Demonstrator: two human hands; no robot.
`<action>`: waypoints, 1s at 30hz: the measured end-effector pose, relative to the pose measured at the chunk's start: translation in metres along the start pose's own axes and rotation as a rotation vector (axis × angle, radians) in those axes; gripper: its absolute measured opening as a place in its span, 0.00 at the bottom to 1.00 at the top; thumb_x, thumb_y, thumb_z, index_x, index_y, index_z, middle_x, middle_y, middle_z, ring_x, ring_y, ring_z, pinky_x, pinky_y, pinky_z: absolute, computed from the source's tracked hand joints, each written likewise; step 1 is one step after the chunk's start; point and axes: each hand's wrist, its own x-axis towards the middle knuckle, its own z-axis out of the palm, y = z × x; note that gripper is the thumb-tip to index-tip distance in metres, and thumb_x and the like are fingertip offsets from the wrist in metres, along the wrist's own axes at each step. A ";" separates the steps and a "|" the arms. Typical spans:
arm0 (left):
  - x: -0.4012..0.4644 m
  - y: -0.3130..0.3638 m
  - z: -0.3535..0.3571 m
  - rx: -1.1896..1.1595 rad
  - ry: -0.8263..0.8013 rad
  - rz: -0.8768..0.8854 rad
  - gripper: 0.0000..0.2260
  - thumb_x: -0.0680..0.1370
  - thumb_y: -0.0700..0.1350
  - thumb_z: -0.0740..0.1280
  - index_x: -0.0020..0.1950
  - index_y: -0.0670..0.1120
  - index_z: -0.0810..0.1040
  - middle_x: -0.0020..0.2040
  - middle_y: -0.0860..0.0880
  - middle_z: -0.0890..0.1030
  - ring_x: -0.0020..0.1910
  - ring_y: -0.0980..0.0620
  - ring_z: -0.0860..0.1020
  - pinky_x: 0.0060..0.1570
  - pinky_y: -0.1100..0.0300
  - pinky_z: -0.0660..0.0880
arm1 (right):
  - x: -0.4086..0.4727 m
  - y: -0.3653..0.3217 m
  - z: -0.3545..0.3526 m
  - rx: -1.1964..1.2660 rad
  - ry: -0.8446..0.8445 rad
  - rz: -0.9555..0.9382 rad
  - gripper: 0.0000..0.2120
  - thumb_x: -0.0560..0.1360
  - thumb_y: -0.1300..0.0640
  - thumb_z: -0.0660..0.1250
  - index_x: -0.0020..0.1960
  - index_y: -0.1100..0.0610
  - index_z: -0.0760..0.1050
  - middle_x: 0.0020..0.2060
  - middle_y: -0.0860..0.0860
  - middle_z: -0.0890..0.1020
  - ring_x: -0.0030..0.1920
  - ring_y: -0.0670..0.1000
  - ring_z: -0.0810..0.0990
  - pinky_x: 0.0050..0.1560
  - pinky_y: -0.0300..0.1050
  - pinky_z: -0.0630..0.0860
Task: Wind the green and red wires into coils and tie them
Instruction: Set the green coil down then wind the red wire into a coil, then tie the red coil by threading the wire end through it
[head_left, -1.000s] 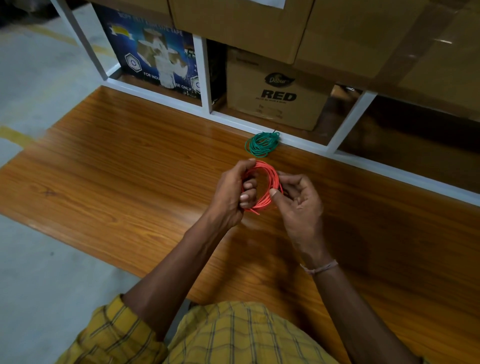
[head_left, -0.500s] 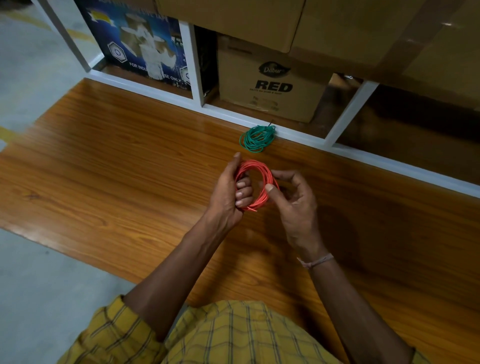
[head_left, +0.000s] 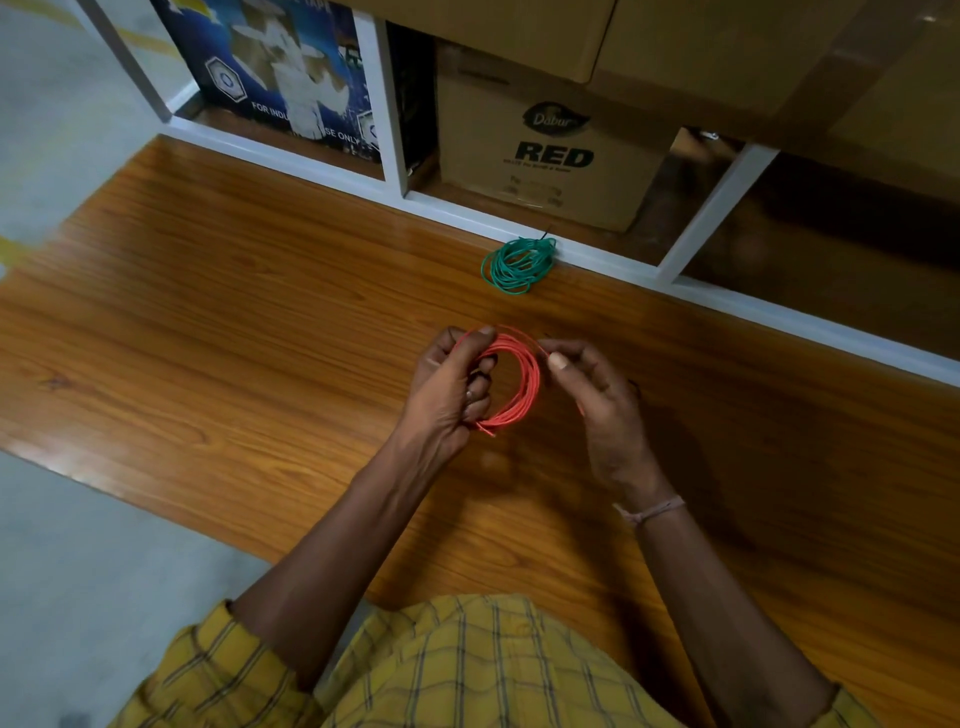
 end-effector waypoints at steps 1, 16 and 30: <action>-0.001 0.000 -0.002 0.021 0.003 -0.006 0.15 0.84 0.40 0.68 0.39 0.48 0.69 0.30 0.49 0.73 0.17 0.61 0.59 0.16 0.72 0.54 | 0.005 -0.003 -0.006 -0.008 -0.042 0.037 0.17 0.83 0.51 0.65 0.63 0.62 0.81 0.59 0.56 0.86 0.61 0.49 0.84 0.61 0.44 0.78; -0.007 0.012 -0.014 0.459 -0.002 0.061 0.14 0.83 0.45 0.69 0.39 0.50 0.72 0.30 0.51 0.73 0.20 0.59 0.65 0.20 0.70 0.57 | 0.089 0.048 -0.060 -1.267 -0.016 -0.036 0.10 0.79 0.66 0.66 0.59 0.58 0.80 0.58 0.58 0.80 0.58 0.60 0.80 0.58 0.59 0.79; -0.029 0.022 -0.024 0.570 -0.063 0.222 0.12 0.84 0.42 0.69 0.41 0.46 0.73 0.33 0.46 0.72 0.21 0.59 0.66 0.21 0.68 0.61 | 0.045 -0.036 -0.041 -0.375 0.052 0.184 0.12 0.85 0.62 0.57 0.63 0.57 0.77 0.50 0.53 0.80 0.41 0.46 0.76 0.40 0.41 0.71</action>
